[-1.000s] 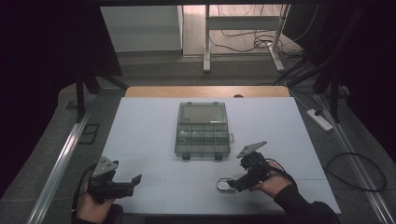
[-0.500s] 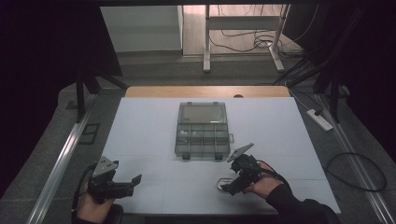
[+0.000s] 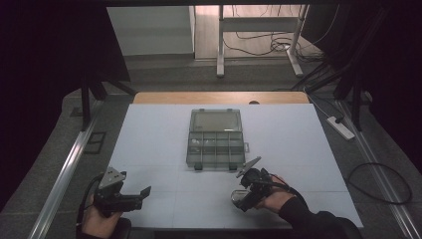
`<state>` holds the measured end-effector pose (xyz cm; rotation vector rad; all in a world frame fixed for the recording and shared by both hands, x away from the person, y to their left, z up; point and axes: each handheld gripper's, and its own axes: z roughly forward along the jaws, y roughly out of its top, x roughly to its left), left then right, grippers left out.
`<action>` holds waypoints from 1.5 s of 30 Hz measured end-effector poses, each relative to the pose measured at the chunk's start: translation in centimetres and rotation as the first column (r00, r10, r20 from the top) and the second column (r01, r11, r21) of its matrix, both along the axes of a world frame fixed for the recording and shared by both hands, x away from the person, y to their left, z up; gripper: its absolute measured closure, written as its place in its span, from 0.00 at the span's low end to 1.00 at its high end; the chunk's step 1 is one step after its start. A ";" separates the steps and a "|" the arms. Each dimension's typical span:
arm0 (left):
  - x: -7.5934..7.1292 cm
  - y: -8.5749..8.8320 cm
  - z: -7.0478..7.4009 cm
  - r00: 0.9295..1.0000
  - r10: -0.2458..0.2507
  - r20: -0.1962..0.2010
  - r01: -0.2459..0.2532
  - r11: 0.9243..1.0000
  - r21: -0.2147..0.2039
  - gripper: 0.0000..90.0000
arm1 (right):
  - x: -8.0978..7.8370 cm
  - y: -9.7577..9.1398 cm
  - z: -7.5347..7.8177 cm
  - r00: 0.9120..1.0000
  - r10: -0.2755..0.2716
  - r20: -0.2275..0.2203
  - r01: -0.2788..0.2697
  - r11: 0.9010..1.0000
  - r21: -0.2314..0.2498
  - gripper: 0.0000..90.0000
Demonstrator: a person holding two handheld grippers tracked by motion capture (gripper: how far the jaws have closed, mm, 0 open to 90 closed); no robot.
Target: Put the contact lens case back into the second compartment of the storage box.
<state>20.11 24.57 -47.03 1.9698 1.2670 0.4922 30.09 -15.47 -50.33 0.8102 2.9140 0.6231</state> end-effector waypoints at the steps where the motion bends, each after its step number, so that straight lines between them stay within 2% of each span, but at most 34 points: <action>1: 0.0 0.0 0.0 1.000 0.000 0.000 0.000 1.000 -0.001 0.03 | 0.0 0.1 -0.3 1.000 0.010 0.000 -0.010 1.000 -0.014 0.00; 7: 0.0 0.0 0.0 1.000 0.000 0.000 0.000 1.000 -0.002 0.03 | -0.1 0.3 -0.9 1.000 0.026 -0.001 -0.026 0.999 -0.039 0.00; 13: 0.0 0.0 0.0 1.000 -0.002 0.000 0.002 1.000 -0.004 0.03 | -0.5 0.6 -1.3 0.998 0.055 0.039 -0.051 0.996 -0.079 0.00; 17: 0.0 0.0 0.0 1.000 -0.001 0.000 0.001 1.000 -0.004 0.03 | -0.5 0.5 -1.2 0.997 0.061 0.042 -0.057 0.996 -0.075 0.03; 23: 0.0 0.0 0.0 1.000 -0.002 -0.001 0.002 1.000 -0.005 0.03 | -0.6 0.3 -0.7 0.994 0.090 0.056 -0.088 0.995 -0.050 0.20; 24: 0.0 0.0 0.0 1.000 -0.001 -0.001 0.001 1.000 -0.005 0.03 | -0.7 0.3 -0.6 0.993 0.102 0.061 -0.100 0.994 -0.043 0.28; 26: 0.0 0.0 0.0 1.000 -0.002 -0.001 0.002 1.000 -0.005 0.03 | -0.8 0.3 -0.5 0.991 0.120 0.061 -0.119 0.993 -0.029 0.37; 28: 0.0 0.0 0.0 1.000 -0.001 -0.001 0.001 1.000 -0.004 0.03 | -0.8 0.3 -0.3 0.991 0.118 0.065 -0.117 0.993 -0.021 0.49; 31: 0.0 0.0 0.0 1.000 -0.002 0.000 0.002 1.000 -0.004 0.03 | -0.7 0.3 -0.1 0.993 0.105 0.056 -0.104 0.994 -0.027 0.54; 37: 0.0 0.1 0.0 1.000 -0.005 0.001 0.005 1.000 -0.007 0.03 | -0.7 0.4 0.0 0.994 0.095 0.052 -0.093 0.995 -0.042 0.55; 41: 0.0 0.1 0.0 1.000 -0.005 0.001 0.005 1.000 -0.007 0.03 | -0.7 0.4 0.1 0.995 0.090 0.042 -0.089 0.996 -0.028 0.55; 45: 0.0 0.1 0.0 1.000 -0.005 0.001 0.005 1.000 -0.007 0.03 | -0.7 0.3 0.4 0.995 0.087 0.054 -0.087 0.996 -0.006 0.55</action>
